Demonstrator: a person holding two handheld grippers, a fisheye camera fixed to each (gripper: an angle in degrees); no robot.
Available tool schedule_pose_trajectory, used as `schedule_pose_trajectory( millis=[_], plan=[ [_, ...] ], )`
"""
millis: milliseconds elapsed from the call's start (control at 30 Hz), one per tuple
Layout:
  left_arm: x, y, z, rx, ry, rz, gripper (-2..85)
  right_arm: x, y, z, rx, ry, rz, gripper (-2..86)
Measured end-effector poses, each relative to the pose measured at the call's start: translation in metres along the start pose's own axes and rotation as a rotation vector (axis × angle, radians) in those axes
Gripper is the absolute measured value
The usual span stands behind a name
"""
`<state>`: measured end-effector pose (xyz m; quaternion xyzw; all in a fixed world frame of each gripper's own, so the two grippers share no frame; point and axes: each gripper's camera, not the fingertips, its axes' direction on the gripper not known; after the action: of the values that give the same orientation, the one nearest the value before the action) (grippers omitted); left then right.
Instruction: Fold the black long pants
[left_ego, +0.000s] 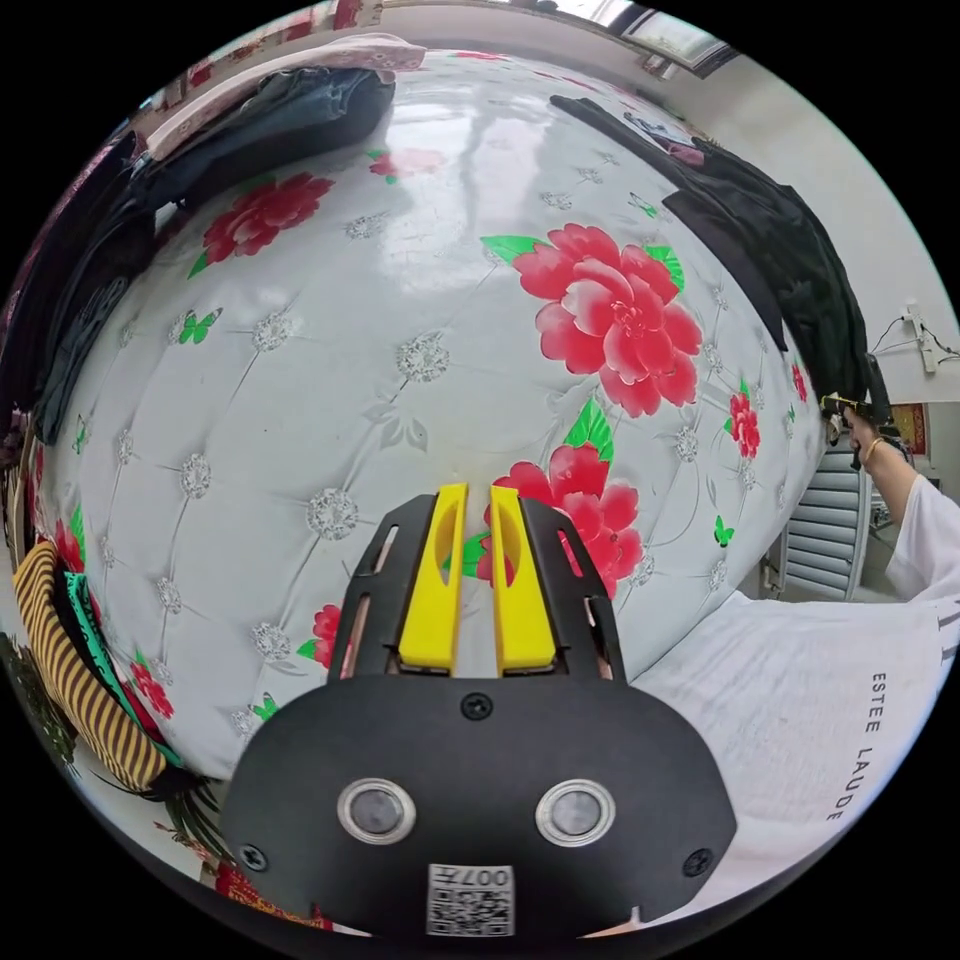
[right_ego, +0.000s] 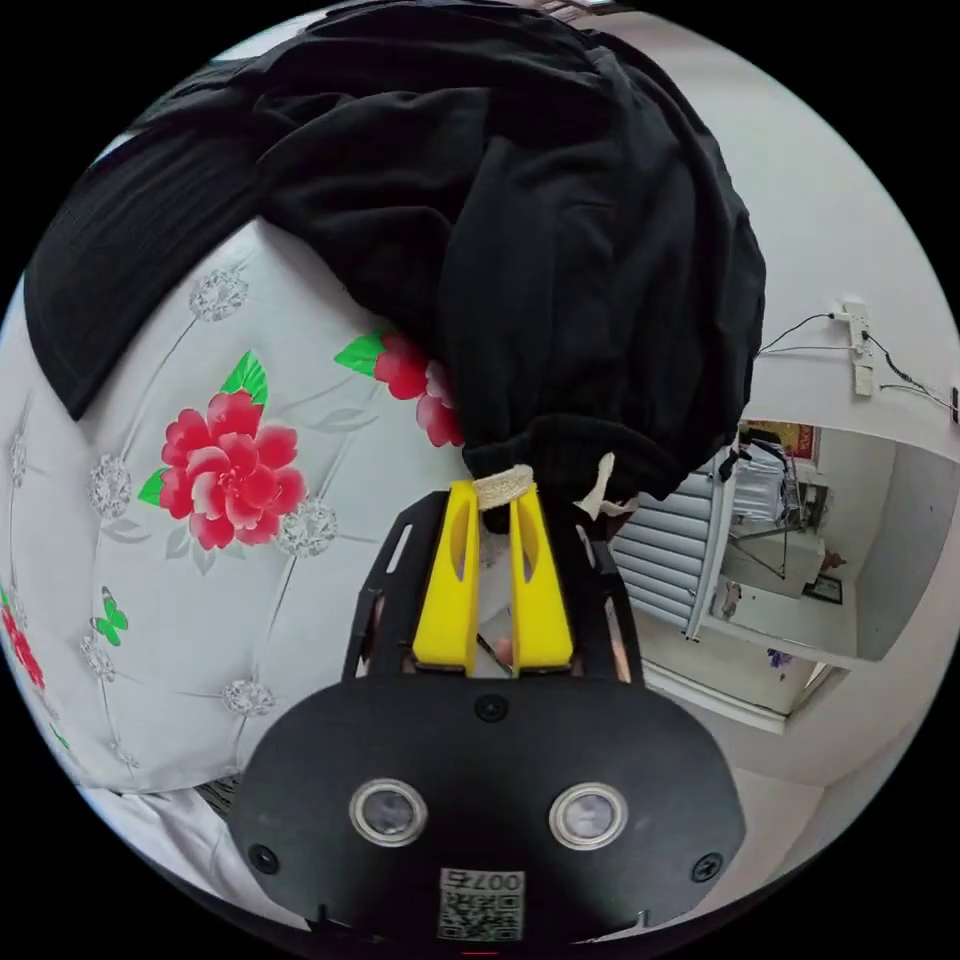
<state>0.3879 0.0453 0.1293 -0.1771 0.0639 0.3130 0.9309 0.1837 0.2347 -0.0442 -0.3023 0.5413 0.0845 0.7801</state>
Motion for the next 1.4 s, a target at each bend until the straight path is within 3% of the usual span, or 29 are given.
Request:
schedule_pose_trajectory(
  millis=[200, 400, 567, 667, 733, 833, 1000, 1067, 1167, 1300, 1400],
  plan=[
    [-0.026, 0.009, -0.011, 0.004, 0.119, -0.059, 1.3, 0.004, 0.054, -0.037, 0.267, -0.609, -0.006, 0.9],
    [-0.036, 0.049, -0.021, 0.046, 0.28, -0.059, -0.3, -0.135, 0.105, -0.136, 0.375, -0.984, -0.648, 0.5],
    [-0.079, 0.113, -0.061, 0.139, 0.213, -0.117, -0.6, -0.256, 0.173, -0.259, 0.471, -1.335, -1.31, 0.9],
    [-0.138, 0.169, -0.096, 0.219, 0.132, -0.305, -0.9, -0.3, 0.211, -0.295, 0.406, -1.419, -1.571, 2.0],
    [-0.189, 0.224, -0.124, 0.281, 0.078, -0.513, -0.9, -0.311, 0.232, -0.295, 0.42, -1.366, -1.659, 2.9],
    [-0.235, 0.297, -0.154, 0.366, 0.018, -0.742, -0.9, -0.302, 0.232, -0.266, 0.533, -1.255, -1.561, 4.1],
    [-0.233, 0.363, -0.185, 0.442, -0.063, -0.831, -0.6, -0.244, 0.143, -0.164, 0.458, -1.201, -1.022, 5.7],
    [-0.21, 0.358, -0.191, 0.441, -0.098, -0.755, -0.1, -0.198, 0.094, -0.107, 0.378, -1.183, -0.745, 6.2],
    [-0.157, 0.318, -0.191, 0.446, -0.115, -0.525, 2.2, -0.139, 0.045, -0.063, 0.384, -1.142, -0.504, 6.7],
    [-0.078, 0.228, -0.15, 0.343, 0.007, -0.182, 7.7, -0.093, -0.008, -0.036, 0.411, -1.097, -0.313, 7.4],
    [-0.049, 0.17, -0.104, 0.167, -0.037, -0.12, 8.7, -0.072, -0.05, -0.019, 0.412, -1.117, -0.199, 8.1]
  ],
)
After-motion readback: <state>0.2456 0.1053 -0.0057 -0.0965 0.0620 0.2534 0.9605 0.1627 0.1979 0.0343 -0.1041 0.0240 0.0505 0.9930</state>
